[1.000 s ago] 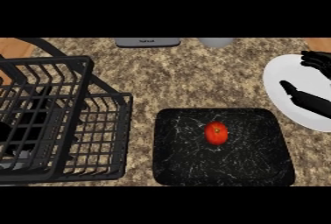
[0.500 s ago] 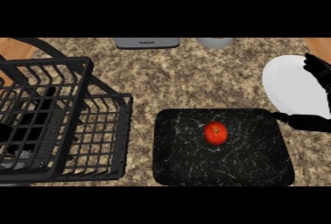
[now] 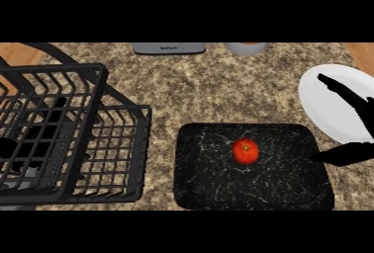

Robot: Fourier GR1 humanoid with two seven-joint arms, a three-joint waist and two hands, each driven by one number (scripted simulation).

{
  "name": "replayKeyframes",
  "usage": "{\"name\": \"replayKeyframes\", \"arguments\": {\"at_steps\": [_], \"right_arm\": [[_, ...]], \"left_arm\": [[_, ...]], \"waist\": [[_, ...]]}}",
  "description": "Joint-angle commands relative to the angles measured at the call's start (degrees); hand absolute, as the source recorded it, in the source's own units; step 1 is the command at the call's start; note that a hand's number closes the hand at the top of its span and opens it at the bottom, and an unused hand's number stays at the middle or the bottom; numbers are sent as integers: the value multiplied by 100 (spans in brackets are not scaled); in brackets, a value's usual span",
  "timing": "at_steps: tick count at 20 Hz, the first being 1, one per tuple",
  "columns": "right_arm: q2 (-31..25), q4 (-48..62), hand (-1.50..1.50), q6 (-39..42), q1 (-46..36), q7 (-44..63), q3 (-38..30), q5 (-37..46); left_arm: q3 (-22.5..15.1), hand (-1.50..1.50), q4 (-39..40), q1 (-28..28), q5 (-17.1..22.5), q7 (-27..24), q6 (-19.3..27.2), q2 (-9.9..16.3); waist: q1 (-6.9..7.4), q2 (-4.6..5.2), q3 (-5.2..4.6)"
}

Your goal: Pick the tomato from the tray and place it in the plate

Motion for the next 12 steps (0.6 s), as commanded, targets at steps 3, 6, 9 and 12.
{"name": "replayKeyframes", "arguments": {"at_steps": [3, 6, 9, 12], "right_arm": [[70, -437, -150, 68, -126, 1007, 614, 462], [310, -574, -150, -19, -375, 1540, 892, 709], [396, -721, -150, -73, -389, 1923, 1148, 1023], [553, -717, -150, 25, -419, 2298, 1358, 1092]], "left_arm": [[-536, 0, 144, 478, 277, 378, -30, -1103], [-559, 0, 147, 245, 213, 514, 57, -1108], [-509, 0, 175, 207, 294, 631, -30, -997], [-540, 0, 167, 223, 299, 579, -8, -1037]], "waist": [[11, 87, -201], [42, 109, -196], [3, 99, -194], [22, 108, -193]]}}
